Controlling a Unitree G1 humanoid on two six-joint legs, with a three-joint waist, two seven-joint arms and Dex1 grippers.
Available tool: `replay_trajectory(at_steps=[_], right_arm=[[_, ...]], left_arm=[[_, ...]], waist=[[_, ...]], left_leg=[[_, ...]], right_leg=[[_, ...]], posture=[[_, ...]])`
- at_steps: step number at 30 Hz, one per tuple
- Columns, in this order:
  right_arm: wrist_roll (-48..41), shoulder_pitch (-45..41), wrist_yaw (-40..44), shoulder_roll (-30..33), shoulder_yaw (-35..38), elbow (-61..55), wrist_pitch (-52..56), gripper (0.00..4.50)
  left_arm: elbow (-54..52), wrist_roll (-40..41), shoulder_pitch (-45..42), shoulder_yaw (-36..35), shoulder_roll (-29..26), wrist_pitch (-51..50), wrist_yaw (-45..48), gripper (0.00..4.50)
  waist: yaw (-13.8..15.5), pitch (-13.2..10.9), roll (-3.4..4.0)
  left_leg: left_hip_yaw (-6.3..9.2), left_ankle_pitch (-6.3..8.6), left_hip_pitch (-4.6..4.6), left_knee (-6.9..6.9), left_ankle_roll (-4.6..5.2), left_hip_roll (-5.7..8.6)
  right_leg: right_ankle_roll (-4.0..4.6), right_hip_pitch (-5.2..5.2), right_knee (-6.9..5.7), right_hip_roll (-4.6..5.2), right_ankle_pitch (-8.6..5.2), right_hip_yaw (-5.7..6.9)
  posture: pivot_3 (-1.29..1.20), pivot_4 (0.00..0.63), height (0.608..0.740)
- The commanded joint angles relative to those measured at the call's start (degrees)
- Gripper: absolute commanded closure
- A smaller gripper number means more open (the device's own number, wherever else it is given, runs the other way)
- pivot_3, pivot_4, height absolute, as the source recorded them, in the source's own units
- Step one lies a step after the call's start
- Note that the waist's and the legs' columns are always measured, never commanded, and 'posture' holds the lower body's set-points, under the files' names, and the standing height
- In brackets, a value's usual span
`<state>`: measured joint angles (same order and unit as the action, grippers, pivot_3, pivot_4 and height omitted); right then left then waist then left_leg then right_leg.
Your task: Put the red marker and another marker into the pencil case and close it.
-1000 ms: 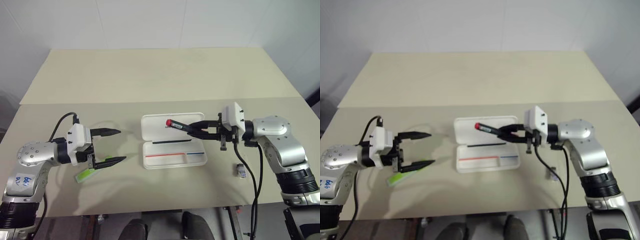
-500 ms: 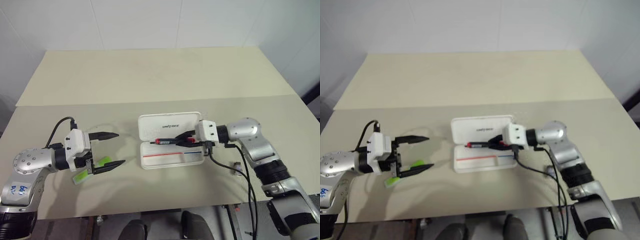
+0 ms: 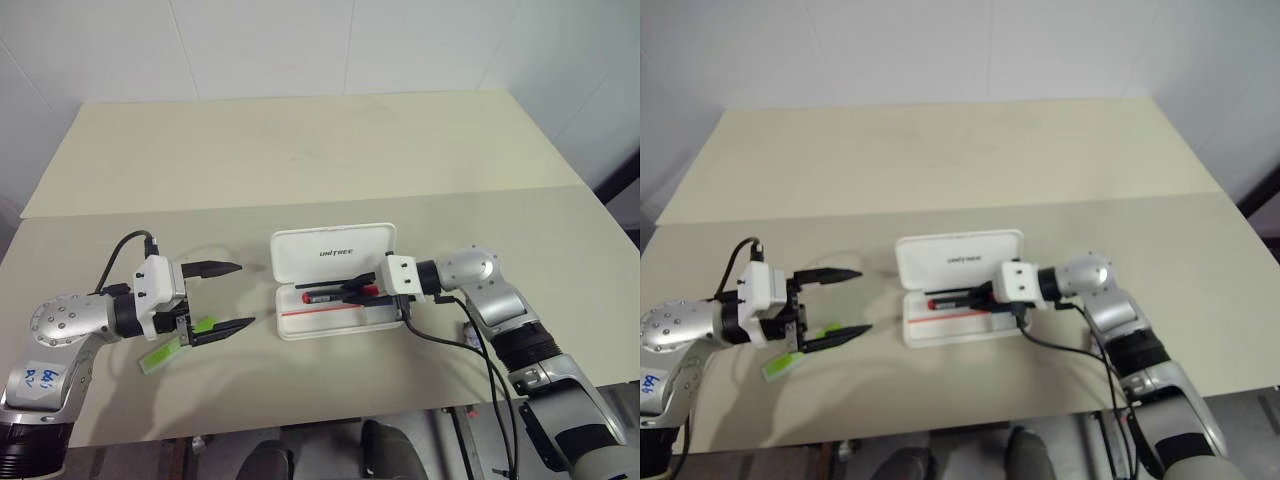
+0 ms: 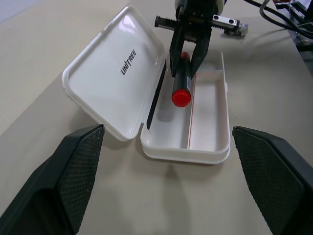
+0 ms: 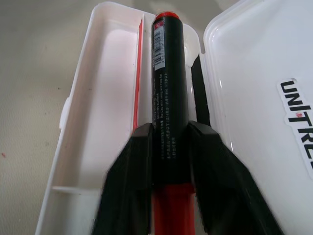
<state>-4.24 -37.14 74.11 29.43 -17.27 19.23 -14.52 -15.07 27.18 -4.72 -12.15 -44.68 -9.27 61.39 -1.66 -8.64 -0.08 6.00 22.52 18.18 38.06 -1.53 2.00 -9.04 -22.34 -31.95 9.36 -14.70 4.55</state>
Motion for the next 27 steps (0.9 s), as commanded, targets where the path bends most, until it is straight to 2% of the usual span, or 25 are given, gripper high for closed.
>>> replay_trajectory(at_steps=[1, 7, 10, 15, 20, 27], right_arm=[[-1.1, -1.2, -0.4, -0.7, 1.0, -1.0, -0.5, 2.08], [-2.8, -1.7, 0.3, -1.1, 1.8, -1.9, 0.7, 0.02], [-5.8, -1.6, 2.0, -1.0, 2.3, -3.3, 3.0, 0.02], [-15.6, 0.2, 5.9, -0.1, 4.2, -10.7, 14.3, 0.02], [-26.0, 2.9, 7.7, 5.3, 9.2, -20.4, 28.7, 0.02], [-30.3, 6.5, 7.4, 11.1, 15.9, -26.0, 32.1, 0.02]], left_arm=[[-0.6, 0.5, -0.8, 0.1, 0.4, 0.6, -0.1, 0.00], [-0.3, 0.2, -1.3, 0.5, 0.7, 0.7, -0.1, 0.00], [0.1, 0.0, -1.5, 0.6, 0.8, 0.9, -0.1, 0.00], [0.0, -0.1, -1.2, 0.4, 0.9, 1.2, -0.1, 0.00], [-1.1, -0.5, 3.5, -2.8, -0.7, 2.3, 0.6, 0.00], [-0.6, -0.7, 12.2, -9.6, -0.3, 5.5, -0.4, 0.00]], waist=[[0.0, 0.0, 0.00], [0.0, 0.0, -0.02], [0.0, 0.0, -0.02], [0.1, 0.0, -0.02], [0.2, 0.0, 0.00], [0.4, 0.0, -0.03]], left_leg=[[0.00, 0.00, 0.00, 0.01, 0.00, 0.00], [-0.02, 0.00, 0.00, 0.02, 0.00, 0.00], [-0.02, 0.00, 0.00, 0.02, 0.00, 0.00], [-0.01, 0.00, 0.00, 0.00, 0.00, -0.02], [0.00, 0.01, 0.03, 0.01, -0.01, -0.01], [-0.06, 0.05, 0.08, 0.00, -0.01, -0.05]], right_leg=[[0.00, 0.00, -0.01, 0.00, 0.00, 0.00], [0.02, -0.01, -0.03, 0.00, 0.01, -0.01], [0.04, -0.02, -0.03, 0.00, 0.03, -0.01], [0.04, -0.05, -0.04, 0.00, 0.04, 0.01], [0.11, -0.05, -0.03, 0.01, 0.08, 0.00], [0.12, -0.10, -0.01, 0.01, 0.09, 0.00]], posture=[[0.00, 0.150, 0.740], [0.00, 0.150, 0.740], [0.00, 0.150, 0.740], [0.00, 0.150, 0.740], [0.00, 0.150, 0.740], [0.00, 0.150, 0.740]])
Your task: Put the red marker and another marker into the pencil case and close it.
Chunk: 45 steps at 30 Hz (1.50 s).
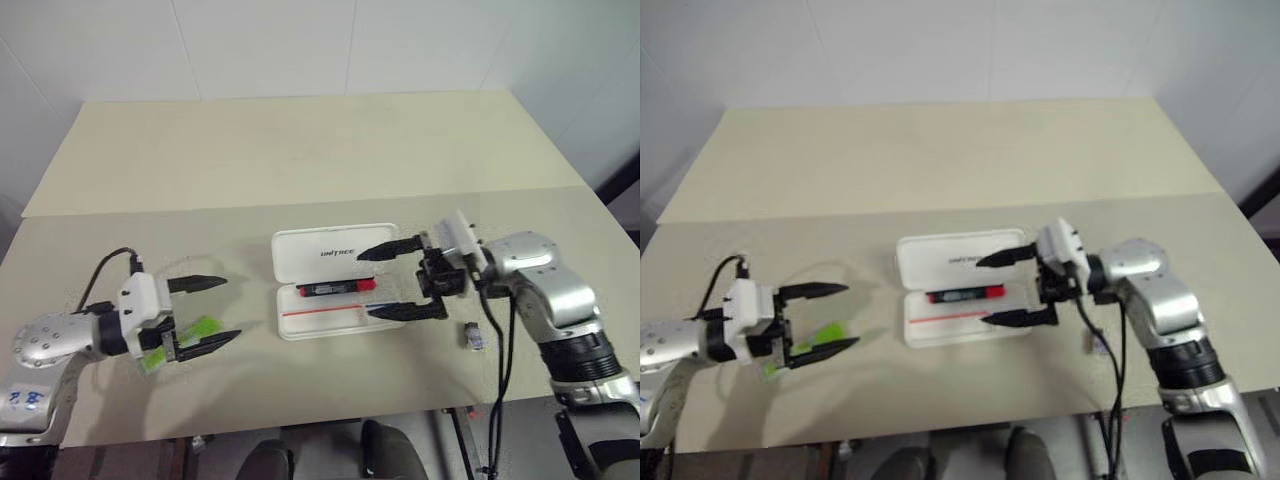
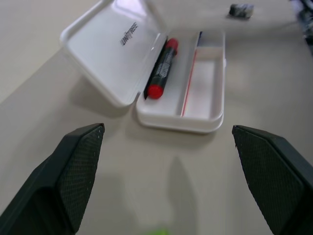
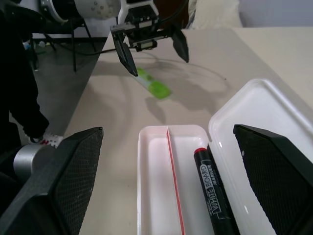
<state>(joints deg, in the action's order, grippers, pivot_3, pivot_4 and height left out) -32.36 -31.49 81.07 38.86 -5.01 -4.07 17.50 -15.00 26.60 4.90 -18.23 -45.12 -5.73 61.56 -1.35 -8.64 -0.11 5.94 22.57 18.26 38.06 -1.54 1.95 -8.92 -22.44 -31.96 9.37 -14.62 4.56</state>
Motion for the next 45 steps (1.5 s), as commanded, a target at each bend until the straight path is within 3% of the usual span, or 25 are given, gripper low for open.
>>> replay_trajectory(at_steps=[1, 4, 12, 21, 30, 33, 41, 45], right_arm=[[-2.1, 1.3, 0.8, 2.2, 4.7, -2.3, -1.1, 0.02], [0.4, 0.8, 3.2, 2.3, 7.1, 1.7, -10.0, 0.02], [3.2, -0.7, 11.0, 5.2, 5.1, 7.8, -17.5, 0.02], [4.5, -1.1, 10.1, 6.0, 4.0, 9.1, -20.0, 0.02], [4.4, -0.6, 8.1, 6.7, 4.1, 6.2, -18.4, 0.02], [4.4, -0.6, 7.3, 6.8, 4.4, 5.4, -17.8, 0.00], [5.6, 1.2, 6.3, 6.7, 4.2, 3.6, -18.8, 0.00], [5.8, 1.4, 5.8, 6.0, 4.2, 4.0, -18.7, 0.00]], left_arm=[[-0.4, -0.3, 4.3, -4.5, 0.7, 2.5, -0.9, 0.00], [1.0, -0.9, 8.7, -6.7, 1.8, 4.0, -1.7, 0.00], [6.7, -2.5, 12.5, -8.5, 2.6, 8.1, -2.5, 0.00], [13.5, -3.8, 12.8, -7.0, 4.0, 11.8, -3.2, 0.00], [23.6, -6.5, 6.3, -2.1, 4.4, 14.8, -2.0, 0.00], [25.3, -7.1, 4.3, -1.1, 4.4, 16.4, -1.7, 0.66], [24.1, -6.5, 3.8, 0.0, 4.0, 16.6, -1.2, 3.30], [22.4, -6.7, 4.0, -0.1, 3.9, 16.2, -2.0, 3.37]], waist=[[0.1, 0.0, -0.03], [0.1, 0.0, -0.04], [1.2, 0.0, -0.11], [1.2, 0.0, -0.10], [1.6, 0.1, -0.13], [1.9, 0.1, -0.10], [2.7, 0.1, -0.19], [2.7, 0.1, -0.19]], left_leg=[[-0.03, 0.00, 0.00, 0.01, 0.01, 0.00], [-0.13, 0.01, -0.02, 0.02, 0.02, 0.01], [-0.27, 0.02, -0.08, 0.03, 0.04, -0.05], [-0.29, 0.03, -0.08, 0.01, 0.05, -0.04], [-0.27, 0.03, -0.09, 0.11, 0.05, -0.04], [-0.27, 0.02, -0.14, 0.12, 0.04, -0.04], [-0.29, -0.05, -0.18, 0.12, -0.06, -0.16], [-0.29, -0.04, -0.18, 0.11, -0.05, -0.15]], right_leg=[[0.00, 0.00, 0.00, 0.00, 0.00, 0.00], [0.00, 0.00, 0.02, 0.02, 0.00, -0.04], [0.00, 0.00, 0.03, 0.01, 0.00, -0.02], [0.01, -0.01, 0.03, 0.01, 0.01, 0.00], [0.03, 0.07, 0.02, 0.02, 0.03, 0.05], [0.05, 0.10, 0.02, 0.02, 0.08, 0.04], [0.02, 0.09, 0.00, -0.08, 0.21, 0.04], [0.02, 0.07, 0.01, -0.08, 0.21, 0.05]], posture=[[0.00, 0.150, 0.740], [0.00, 0.150, 0.740], [0.00, 0.150, 0.740], [0.00, 0.150, 0.740], [0.00, 0.150, 0.740], [0.00, 0.150, 0.740], [0.00, 0.150, 0.740], [0.00, 0.150, 0.740]])
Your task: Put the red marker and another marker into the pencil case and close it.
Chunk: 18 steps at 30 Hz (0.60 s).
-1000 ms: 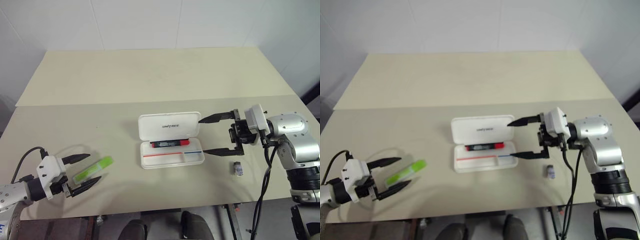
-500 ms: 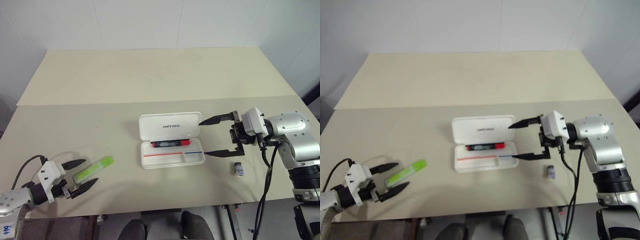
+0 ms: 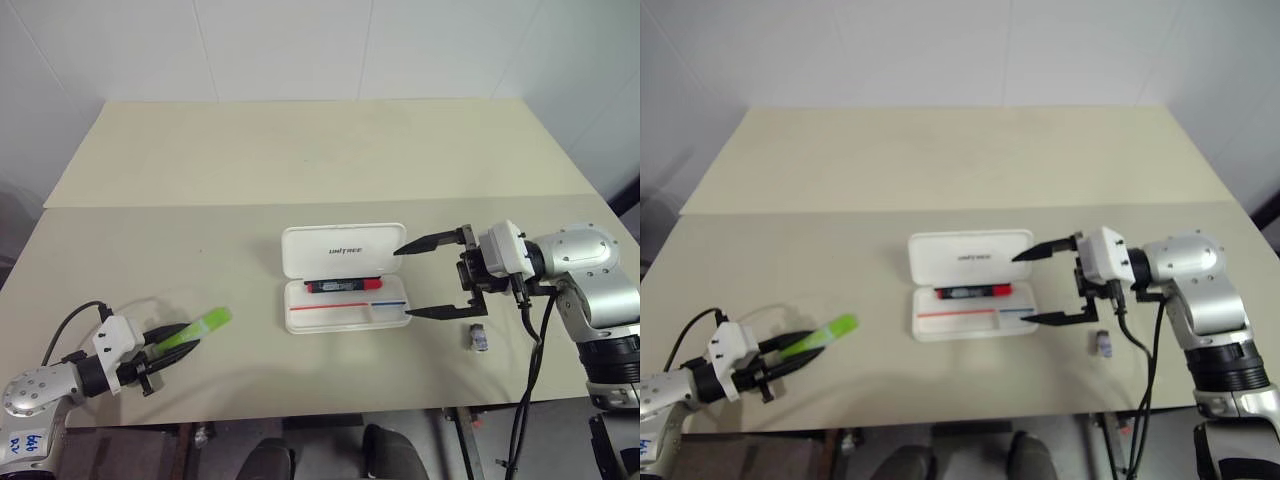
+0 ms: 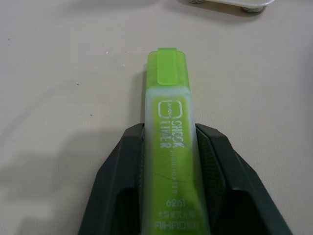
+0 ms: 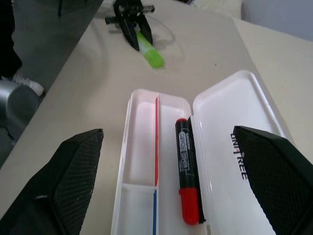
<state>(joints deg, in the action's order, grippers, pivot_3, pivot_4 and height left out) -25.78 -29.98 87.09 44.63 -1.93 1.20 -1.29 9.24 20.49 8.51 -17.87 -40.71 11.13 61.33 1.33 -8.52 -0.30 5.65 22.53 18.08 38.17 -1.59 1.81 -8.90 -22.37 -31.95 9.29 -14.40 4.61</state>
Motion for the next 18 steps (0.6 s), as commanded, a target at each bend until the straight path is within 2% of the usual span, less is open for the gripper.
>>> replay_trajectory(at_steps=[1, 7, 12, 18], right_arm=[[-1.0, -0.2, -0.6, 0.0, 1.2, -1.3, 0.6, 0.00], [-0.3, -0.1, -1.1, -1.0, 0.8, 0.6, -0.2, 0.00], [0.7, -0.5, -1.6, -2.7, 0.1, 2.0, -0.9, 0.00], [1.4, 1.3, -2.1, -3.0, 0.4, 2.1, -1.4, 0.00]], left_arm=[[-2.5, -0.5, 0.5, -0.5, -0.5, -0.9, -1.9, 3.37], [-9.8, 3.2, -3.3, -1.1, 0.7, -5.3, -5.6, 3.37], [-17.3, 4.6, -4.0, 1.2, -0.6, -9.4, -3.9, 3.37], [-25.7, 5.3, -8.9, 7.8, -2.0, -15.0, -1.4, 3.37]], waist=[[0.0, 0.0, 0.00], [0.0, 0.0, -0.06], [-0.7, 0.0, -0.02], [-1.3, 0.0, -0.01]], left_leg=[[0.00, 0.00, 0.00, 0.00, 0.00, 0.01], [0.03, 0.01, 0.06, 0.00, 0.02, 0.02], [-0.02, 0.03, 0.05, -0.02, 0.03, 0.02], [-0.01, 0.04, 0.08, -0.06, 0.05, 0.02]], right_leg=[[0.00, 0.00, 0.00, 0.00, 0.00, 0.00], [0.01, -0.04, 0.01, 0.01, 0.01, 0.01], [0.01, -0.10, 0.01, 0.01, 0.01, 0.01], [0.01, -0.12, 0.03, 0.03, 0.01, 0.15]], posture=[[0.00, 0.150, 0.740], [0.00, 0.150, 0.740], [0.00, 0.150, 0.740], [0.00, 0.150, 0.740]])
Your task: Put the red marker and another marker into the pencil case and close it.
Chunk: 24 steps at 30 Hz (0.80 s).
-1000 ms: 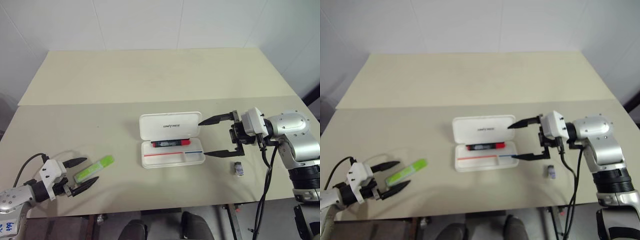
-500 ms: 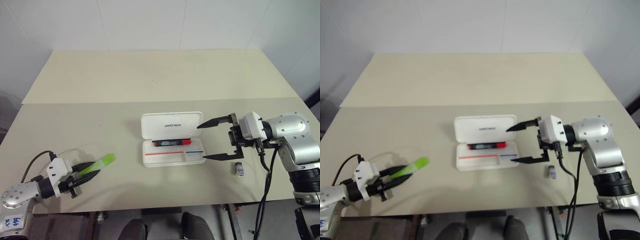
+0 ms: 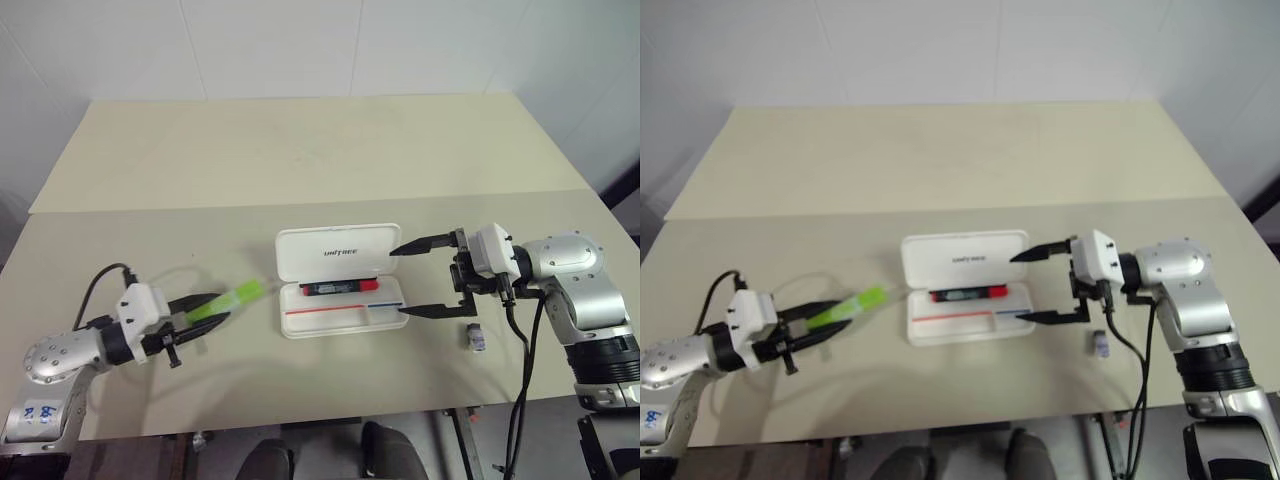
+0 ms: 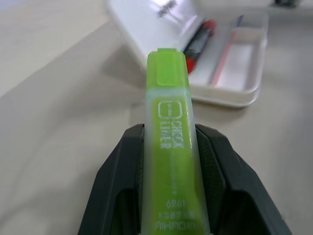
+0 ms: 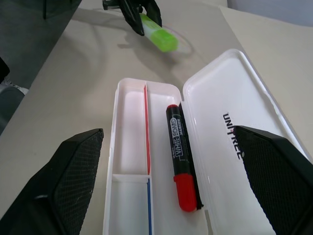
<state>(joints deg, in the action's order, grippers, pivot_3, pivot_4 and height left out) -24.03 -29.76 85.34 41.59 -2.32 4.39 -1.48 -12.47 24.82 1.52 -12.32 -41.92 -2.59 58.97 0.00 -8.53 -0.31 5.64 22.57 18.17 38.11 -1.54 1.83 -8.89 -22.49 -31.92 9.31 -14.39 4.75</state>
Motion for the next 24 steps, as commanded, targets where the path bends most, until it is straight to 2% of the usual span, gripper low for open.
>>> replay_trajectory(at_steps=[1, 11, 16, 24], right_arm=[[-0.3, 1.6, -0.6, 0.2, 1.1, -1.5, -1.1, 0.00], [-1.2, 6.4, -3.1, 2.4, 3.2, -6.7, 0.6, 0.00], [-2.2, 10.2, -5.2, 4.3, 5.5, -10.5, 2.9, 0.00], [-2.8, 13.4, -6.9, 5.7, 7.5, -13.9, 4.5, 0.00]], left_arm=[[-4.5, 0.8, -3.4, 3.8, -0.3, -2.0, 0.9, 3.37], [-1.8, -3.1, -15.1, 15.5, 5.2, -5.5, -0.1, 3.37], [5.5, -7.7, -21.2, 21.5, 8.9, -3.2, 1.0, 3.37], [11.9, -12.2, -23.6, 25.8, 12.4, 0.5, 1.5, 3.37]], waist=[[0.0, 0.0, -0.01], [0.0, 0.0, -0.02], [0.6, 0.0, -0.02], [1.2, 0.0, -0.04]], left_leg=[[0.01, 0.00, 0.00, 0.01, 0.00, 0.00], [-0.11, 0.00, -0.02, 0.14, 0.00, -0.01], [-0.14, 0.00, -0.01, 0.15, 0.00, 0.01], [-0.22, 0.00, 0.00, 0.16, 0.00, 0.00]], right_leg=[[0.00, 0.02, 0.00, 0.01, 0.00, 0.00], [-0.04, 0.06, 0.04, -0.01, 0.02, 0.01], [-0.07, 0.08, 0.08, 0.00, 0.04, 0.03], [-0.12, 0.08, 0.15, 0.00, 0.06, 0.09]], posture=[[0.00, 0.150, 0.740], [0.00, 0.150, 0.740], [0.00, 0.150, 0.740], [0.00, 0.150, 0.740]])
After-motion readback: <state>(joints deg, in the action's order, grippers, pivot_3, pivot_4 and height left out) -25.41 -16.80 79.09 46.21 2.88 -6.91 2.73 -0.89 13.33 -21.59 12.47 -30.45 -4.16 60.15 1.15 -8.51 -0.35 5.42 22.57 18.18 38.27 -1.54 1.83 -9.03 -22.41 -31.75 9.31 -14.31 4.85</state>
